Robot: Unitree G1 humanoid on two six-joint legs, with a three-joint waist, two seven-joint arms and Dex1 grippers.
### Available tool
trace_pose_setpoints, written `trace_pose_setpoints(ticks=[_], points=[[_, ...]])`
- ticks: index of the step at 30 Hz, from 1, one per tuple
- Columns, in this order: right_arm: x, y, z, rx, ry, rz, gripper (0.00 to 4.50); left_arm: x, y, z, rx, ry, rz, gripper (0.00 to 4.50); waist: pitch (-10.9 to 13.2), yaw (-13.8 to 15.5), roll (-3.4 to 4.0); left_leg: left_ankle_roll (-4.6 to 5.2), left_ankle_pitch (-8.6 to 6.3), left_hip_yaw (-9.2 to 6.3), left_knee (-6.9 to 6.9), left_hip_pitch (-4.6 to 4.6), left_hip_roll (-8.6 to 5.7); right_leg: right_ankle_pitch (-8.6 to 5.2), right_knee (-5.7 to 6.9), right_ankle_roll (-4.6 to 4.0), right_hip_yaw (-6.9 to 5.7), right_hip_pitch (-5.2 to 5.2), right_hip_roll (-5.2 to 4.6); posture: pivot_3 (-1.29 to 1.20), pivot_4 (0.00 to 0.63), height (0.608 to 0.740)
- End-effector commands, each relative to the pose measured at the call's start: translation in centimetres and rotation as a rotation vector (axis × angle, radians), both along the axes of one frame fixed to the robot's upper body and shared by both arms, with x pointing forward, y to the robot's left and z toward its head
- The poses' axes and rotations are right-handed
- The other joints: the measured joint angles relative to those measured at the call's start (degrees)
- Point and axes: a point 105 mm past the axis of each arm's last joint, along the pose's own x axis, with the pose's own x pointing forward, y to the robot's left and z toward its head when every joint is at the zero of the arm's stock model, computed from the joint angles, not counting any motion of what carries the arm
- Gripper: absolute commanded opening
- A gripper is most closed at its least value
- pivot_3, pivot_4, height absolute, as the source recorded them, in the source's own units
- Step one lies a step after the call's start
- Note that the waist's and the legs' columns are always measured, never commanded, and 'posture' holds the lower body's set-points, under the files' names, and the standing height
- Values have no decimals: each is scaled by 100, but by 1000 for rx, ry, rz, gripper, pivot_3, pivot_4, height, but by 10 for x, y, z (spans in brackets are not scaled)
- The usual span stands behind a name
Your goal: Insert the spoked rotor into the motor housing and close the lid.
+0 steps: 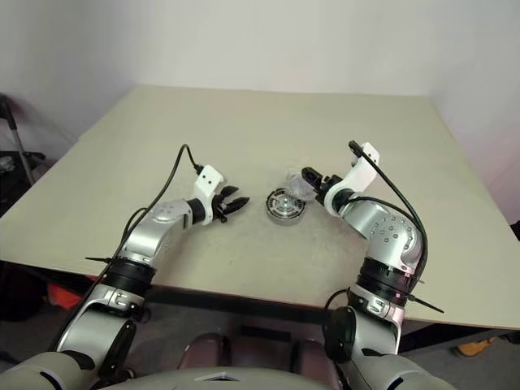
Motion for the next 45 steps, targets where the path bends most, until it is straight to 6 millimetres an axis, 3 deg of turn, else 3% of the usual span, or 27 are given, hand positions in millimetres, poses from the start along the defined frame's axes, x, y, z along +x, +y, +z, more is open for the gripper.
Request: trace_pose_setpoints(ticks=[1,5,11,16,18,22,29,45], points=[[0,11,8,-1,-41,45,3722,6,1,20,-7,-74,3,2428,0,3,0,0,0,0,0,0,0,0,0,0,0,0,0,0,0,740],[-4,16,9,-77,-83,93,3722,7,1,20,-7,-74,3,2428,0,13,0,0,0,-1,1,-3,0,1,-1,-2,-2,0,-1,0,0,740],[-1,12,12,-360,-203,125,3722,7,1,20,-8,-74,1,2428,0,27,-1,0,0,-3,13,-12,2,2,0,-2,-6,1,-2,0,0,740],[5,11,17,-424,-266,116,3722,7,1,20,-11,-75,3,2428,0,15,-1,1,0,-3,18,-12,6,4,2,-7,-8,1,-1,0,0,740],[9,12,15,-430,-277,117,3722,7,0,20,-11,-74,3,2428,0,15,-1,1,0,-3,21,-14,6,4,2,-7,-9,1,-1,0,0,740],[15,16,10,-462,-301,133,4477,7,-1,20,-14,-77,3,2428,0,14,-1,3,-1,-4,26,-18,7,8,2,-14,-12,1,-1,0,0,740],[18,18,10,-508,-320,141,4477,7,2,20,-16,-78,15,2428,0,10,-1,7,-3,-4,35,-21,9,10,3,-18,-14,1,-1,0,0,740],[15,1,17,-480,-305,83,4477,7,1,19,-20,-74,19,2428,0,6,-1,10,-5,-5,46,-24,11,13,6,-22,-15,1,-1,0,0,740]])
